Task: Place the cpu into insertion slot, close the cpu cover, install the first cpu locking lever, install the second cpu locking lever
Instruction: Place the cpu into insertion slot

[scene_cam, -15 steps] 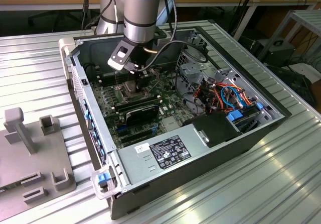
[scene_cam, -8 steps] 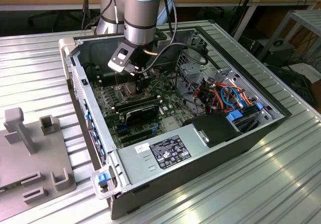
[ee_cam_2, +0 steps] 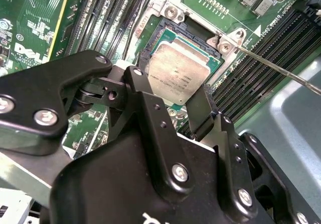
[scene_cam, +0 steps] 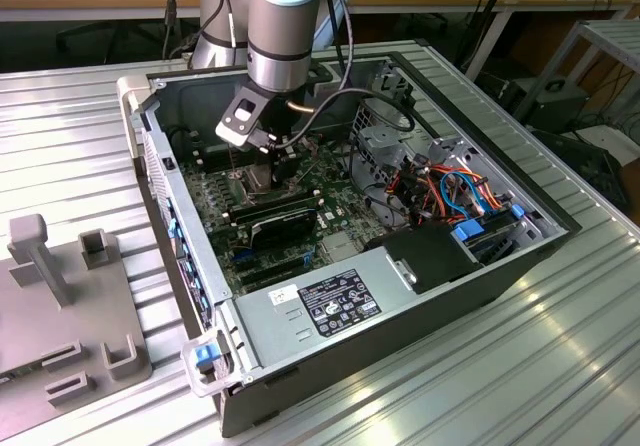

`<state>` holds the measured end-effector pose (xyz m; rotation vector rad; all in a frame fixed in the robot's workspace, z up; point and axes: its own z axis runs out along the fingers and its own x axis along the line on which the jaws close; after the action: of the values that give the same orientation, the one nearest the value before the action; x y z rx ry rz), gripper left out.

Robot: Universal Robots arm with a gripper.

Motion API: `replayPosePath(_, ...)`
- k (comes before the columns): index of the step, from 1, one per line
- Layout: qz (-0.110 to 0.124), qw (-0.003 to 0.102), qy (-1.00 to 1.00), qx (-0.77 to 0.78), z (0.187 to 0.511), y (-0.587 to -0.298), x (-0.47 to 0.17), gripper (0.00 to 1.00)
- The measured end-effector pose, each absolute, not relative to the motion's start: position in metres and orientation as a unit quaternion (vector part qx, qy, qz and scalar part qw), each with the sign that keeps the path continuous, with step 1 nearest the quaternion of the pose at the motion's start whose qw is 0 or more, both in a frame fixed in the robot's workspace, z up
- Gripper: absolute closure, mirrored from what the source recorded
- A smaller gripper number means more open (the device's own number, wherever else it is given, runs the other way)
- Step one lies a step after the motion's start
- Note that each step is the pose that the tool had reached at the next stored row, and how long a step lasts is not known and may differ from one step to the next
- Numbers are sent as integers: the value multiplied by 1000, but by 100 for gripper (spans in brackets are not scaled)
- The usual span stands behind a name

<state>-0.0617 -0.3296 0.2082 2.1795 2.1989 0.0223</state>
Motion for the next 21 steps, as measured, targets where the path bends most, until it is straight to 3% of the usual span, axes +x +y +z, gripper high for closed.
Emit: replayPosePath(21,7,23,710,704,201,-330,-62,45)
